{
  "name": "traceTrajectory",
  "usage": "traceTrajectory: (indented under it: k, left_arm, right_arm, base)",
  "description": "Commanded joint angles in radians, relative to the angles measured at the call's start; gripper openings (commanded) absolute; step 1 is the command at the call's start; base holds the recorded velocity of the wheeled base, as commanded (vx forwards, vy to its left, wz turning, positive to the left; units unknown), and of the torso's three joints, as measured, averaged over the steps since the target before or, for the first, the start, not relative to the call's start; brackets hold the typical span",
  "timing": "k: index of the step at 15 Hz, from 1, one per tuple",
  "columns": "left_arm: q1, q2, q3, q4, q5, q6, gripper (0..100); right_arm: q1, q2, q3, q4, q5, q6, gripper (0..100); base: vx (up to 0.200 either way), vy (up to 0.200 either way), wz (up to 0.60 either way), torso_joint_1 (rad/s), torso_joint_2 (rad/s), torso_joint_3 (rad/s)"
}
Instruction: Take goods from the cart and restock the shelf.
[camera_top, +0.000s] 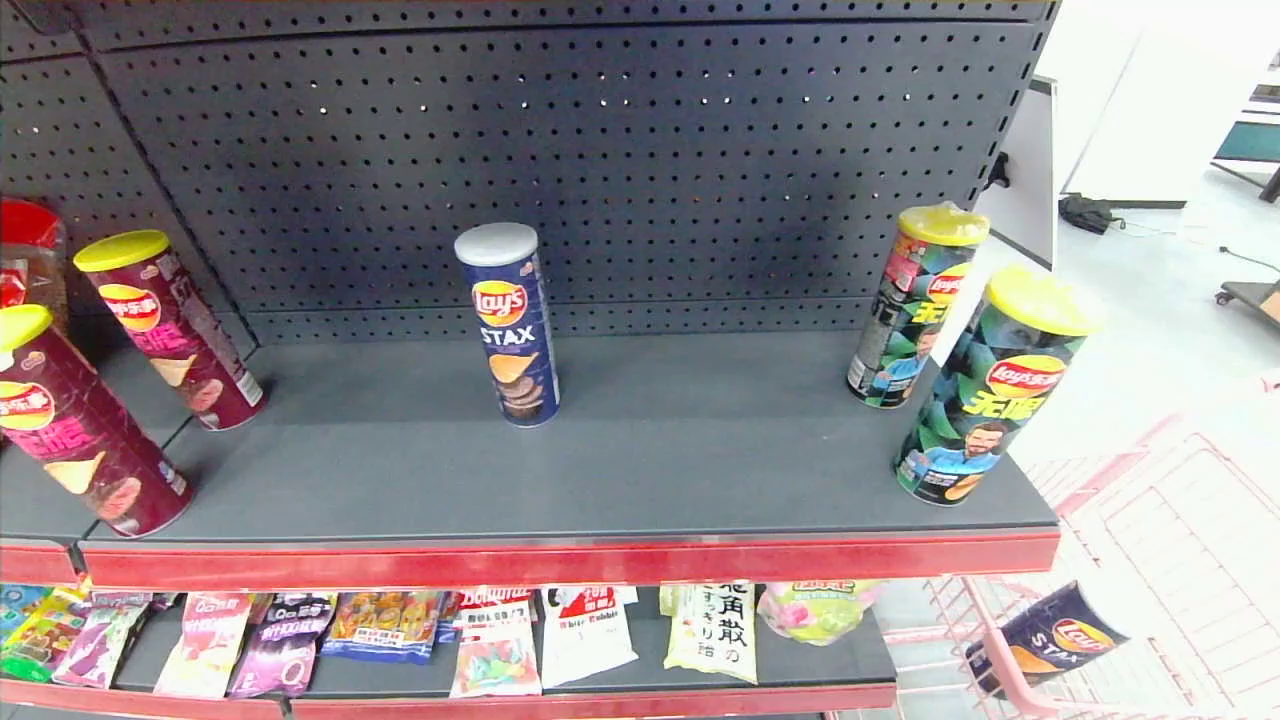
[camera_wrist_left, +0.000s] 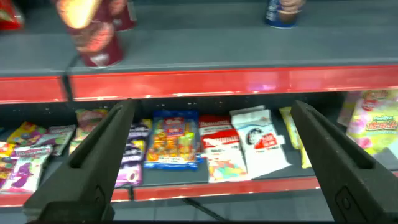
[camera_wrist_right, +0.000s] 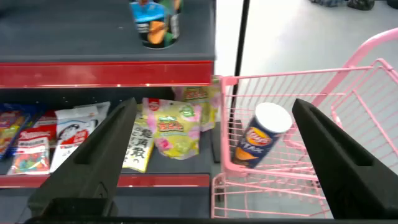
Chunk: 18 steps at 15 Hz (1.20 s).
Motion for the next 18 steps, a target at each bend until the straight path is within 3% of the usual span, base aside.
traceTrajectory:
  k: [1,5,14,18]
  left_arm:
    - [0.0,0.001,0.0,0.0,0.0,0.0,100]
    - [-0.001,0.001,0.0,0.0,0.0,0.0,100]
    - [0.0,0.001,0.0,0.0,0.0,0.0,100]
    - [-0.001,0.001,0.0,0.0,0.0,0.0,100]
  right_arm:
    - [0.0,0.0,0.0,0.002,0.0,0.0,100]
    - [0.0,0.0,0.0,0.002,0.0,0.0,100]
    - [0.0,0.0,0.0,0.0,-0.001,0.003,100]
    - [0.0,0.0,0.0,0.0,-0.001,0.002,100]
  base:
    - [0.0,-0.2,0.0,-0.002,0.01,0.007]
    - [0.0,-0.05,0.0,0.001,0.0,0.001]
    - [0.0,0.0,-0.6,0.002,0.0,0.004]
    - [0.0,0.0,0.0,0.0,0.0,0.0]
